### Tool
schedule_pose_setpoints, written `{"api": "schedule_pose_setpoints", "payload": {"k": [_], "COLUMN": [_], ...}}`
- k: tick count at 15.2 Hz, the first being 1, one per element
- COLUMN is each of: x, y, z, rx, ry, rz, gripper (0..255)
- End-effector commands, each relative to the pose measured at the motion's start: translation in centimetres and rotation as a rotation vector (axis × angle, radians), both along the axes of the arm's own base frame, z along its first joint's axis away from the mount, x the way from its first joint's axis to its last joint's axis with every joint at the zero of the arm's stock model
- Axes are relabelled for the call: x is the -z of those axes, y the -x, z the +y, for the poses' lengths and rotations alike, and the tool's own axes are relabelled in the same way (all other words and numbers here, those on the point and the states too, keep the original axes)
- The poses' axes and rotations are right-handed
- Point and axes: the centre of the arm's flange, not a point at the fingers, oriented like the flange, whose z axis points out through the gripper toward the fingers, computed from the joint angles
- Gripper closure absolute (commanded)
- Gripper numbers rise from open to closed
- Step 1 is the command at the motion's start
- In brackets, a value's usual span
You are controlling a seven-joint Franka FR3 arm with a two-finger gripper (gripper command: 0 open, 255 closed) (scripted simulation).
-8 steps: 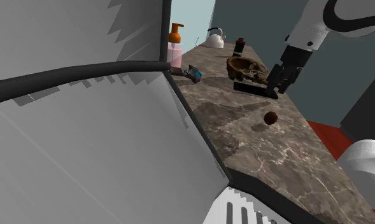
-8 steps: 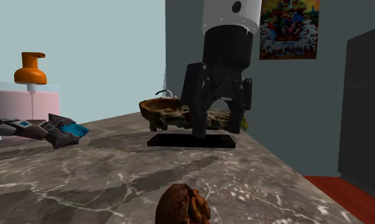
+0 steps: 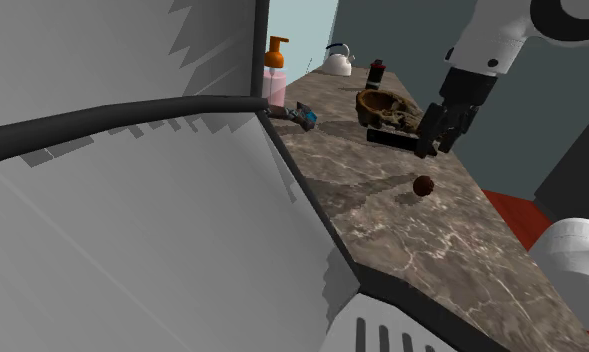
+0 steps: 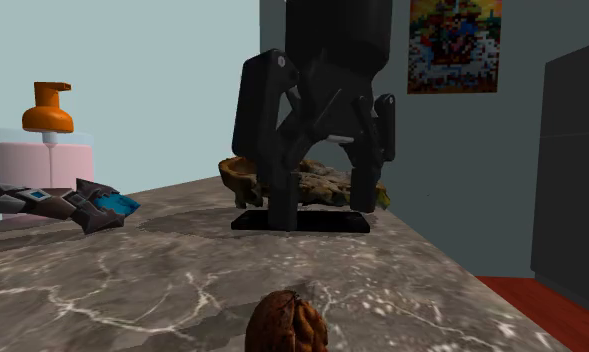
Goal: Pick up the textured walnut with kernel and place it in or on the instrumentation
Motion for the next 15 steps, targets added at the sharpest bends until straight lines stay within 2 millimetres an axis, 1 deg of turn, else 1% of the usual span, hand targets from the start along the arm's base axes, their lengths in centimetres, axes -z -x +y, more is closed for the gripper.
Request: {"api": "schedule_pose_setpoints", "payload": {"k": [1,7,8,14,15], "x": [-0.4,-1.3,-1.3,1.9,2.7], "y": [0.9,3.6,3.7,3.8,3.8], "z": [2.5,10.4,10.6,10.4,10.4], "rx": [-0.005,-0.022,-0.022,-0.022,-0.022], "ry": [0.017,0.067,0.068,0.068,0.068], "rz": [0.013,0.047,0.048,0.048,0.048], "gripper": [0,0,0,0,0]}}
